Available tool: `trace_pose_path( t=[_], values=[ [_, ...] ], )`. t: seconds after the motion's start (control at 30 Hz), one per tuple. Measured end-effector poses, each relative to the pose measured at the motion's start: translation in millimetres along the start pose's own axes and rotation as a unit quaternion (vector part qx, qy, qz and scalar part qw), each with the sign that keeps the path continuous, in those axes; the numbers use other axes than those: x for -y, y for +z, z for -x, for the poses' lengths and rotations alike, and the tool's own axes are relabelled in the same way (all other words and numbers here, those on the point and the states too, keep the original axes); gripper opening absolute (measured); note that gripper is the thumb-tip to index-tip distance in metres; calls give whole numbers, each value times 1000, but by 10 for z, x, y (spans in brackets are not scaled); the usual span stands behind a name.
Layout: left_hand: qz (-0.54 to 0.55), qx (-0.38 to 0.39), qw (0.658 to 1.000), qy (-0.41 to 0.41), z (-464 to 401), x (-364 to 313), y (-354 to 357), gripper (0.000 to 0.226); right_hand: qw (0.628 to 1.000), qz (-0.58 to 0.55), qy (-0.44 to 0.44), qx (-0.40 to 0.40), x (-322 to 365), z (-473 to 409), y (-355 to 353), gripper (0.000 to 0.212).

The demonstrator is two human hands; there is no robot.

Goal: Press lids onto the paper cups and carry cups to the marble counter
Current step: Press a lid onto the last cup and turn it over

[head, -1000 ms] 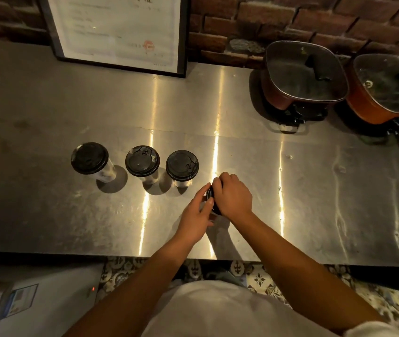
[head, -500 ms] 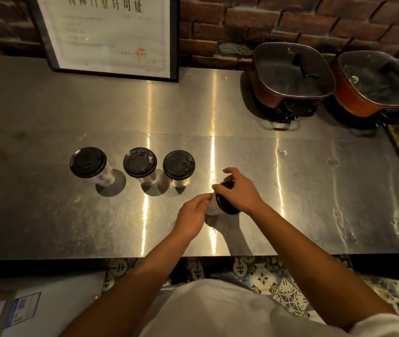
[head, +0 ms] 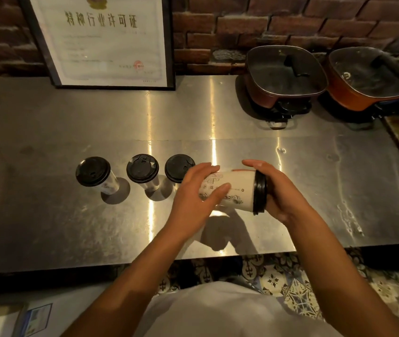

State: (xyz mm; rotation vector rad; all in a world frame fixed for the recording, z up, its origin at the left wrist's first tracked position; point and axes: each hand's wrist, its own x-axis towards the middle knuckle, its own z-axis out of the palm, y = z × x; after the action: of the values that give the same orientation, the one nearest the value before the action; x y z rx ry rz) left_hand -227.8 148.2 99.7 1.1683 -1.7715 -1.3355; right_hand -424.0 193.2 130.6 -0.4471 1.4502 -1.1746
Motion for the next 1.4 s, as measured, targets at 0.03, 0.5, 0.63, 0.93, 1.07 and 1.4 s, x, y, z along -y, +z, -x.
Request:
trace_pose_path(
  t=[0.03,0.5,0.63,0.93,1.07,1.4],
  values=[
    [16,-14,1000,4,-1,-61,-41,43,1000,-13,10,5,41,54,35,42],
    [-13,-120,979,163,98,-245,-206,36,999,-27,-22,-10,8,426,359,33],
    [-43,-92,976,192,92,-268,-239,30,1000,-23,14,-11,70,441,375,31],
    [-35,-141,980,138,37,-264,-242,33,999,27,-34,-19,146,381,478,28],
    [60,-153,984,64,40,-311,-240,27,986,84,-141,-43,123,376,535,22],
    [101,-96,989,-54,110,-352,-286,26,969,159,-183,-43,89,350,466,33]
  ],
)
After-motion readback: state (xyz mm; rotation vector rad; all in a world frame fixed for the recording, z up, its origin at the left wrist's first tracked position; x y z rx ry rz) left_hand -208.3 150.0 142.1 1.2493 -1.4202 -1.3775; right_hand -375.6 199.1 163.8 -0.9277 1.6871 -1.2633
